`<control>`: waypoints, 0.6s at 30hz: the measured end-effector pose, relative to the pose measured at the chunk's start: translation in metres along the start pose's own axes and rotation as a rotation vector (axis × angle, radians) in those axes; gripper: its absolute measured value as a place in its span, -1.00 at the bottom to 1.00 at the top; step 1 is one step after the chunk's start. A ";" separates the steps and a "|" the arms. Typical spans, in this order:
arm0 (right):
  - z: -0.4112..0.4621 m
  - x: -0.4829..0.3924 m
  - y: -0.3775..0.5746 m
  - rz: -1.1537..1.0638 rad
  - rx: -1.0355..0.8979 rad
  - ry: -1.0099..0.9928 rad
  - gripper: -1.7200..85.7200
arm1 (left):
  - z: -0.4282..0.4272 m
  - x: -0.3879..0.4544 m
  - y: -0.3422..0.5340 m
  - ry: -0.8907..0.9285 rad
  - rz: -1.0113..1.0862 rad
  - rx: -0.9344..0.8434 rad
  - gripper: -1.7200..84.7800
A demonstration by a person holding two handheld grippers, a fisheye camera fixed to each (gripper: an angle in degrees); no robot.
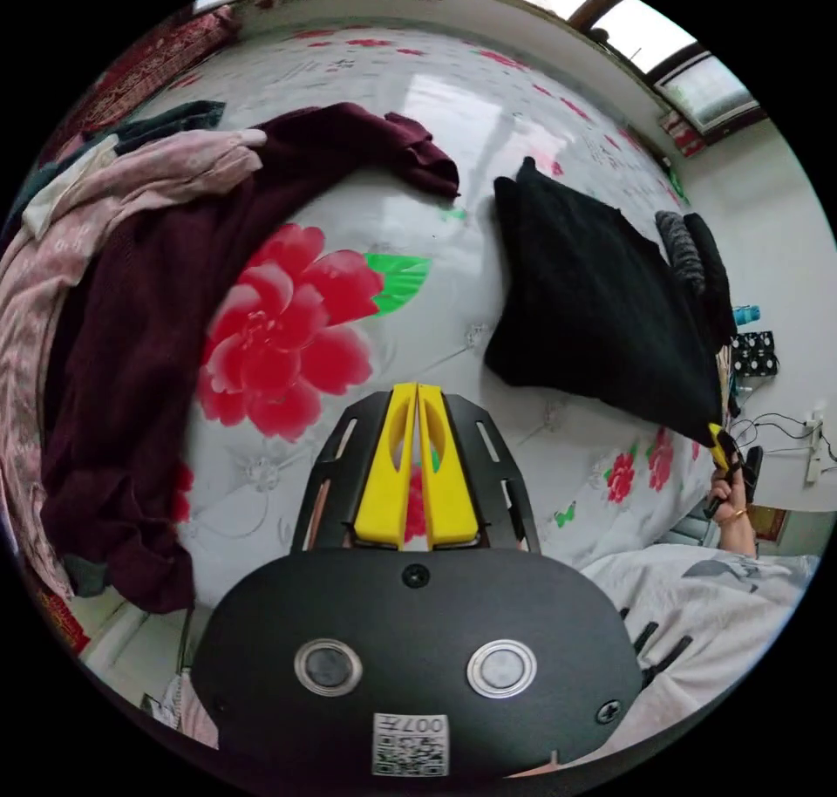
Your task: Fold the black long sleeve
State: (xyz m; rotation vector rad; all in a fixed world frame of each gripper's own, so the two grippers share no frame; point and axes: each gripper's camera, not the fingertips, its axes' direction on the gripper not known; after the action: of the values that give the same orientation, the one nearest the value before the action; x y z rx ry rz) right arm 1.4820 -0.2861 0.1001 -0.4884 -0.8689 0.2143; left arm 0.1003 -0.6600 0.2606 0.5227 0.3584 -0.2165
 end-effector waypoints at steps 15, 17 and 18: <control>0.011 -0.058 0.010 -0.134 0.070 0.017 -0.89 | 0.036 0.168 -0.035 0.129 0.527 -0.061 -0.98; 0.017 -0.129 0.004 -0.361 0.065 0.048 -0.89 | 0.032 0.155 -0.032 0.152 0.502 -0.051 -0.98; 0.022 -0.150 0.003 -0.432 0.051 0.058 -0.89 | 0.026 0.145 -0.030 0.169 0.488 -0.046 -0.98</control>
State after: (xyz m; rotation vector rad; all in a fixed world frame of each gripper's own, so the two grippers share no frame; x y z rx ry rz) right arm 1.3701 -0.3320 0.0087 -0.2483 -0.8893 -0.1728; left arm 0.2320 -0.7153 0.2123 0.5689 0.3878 0.3080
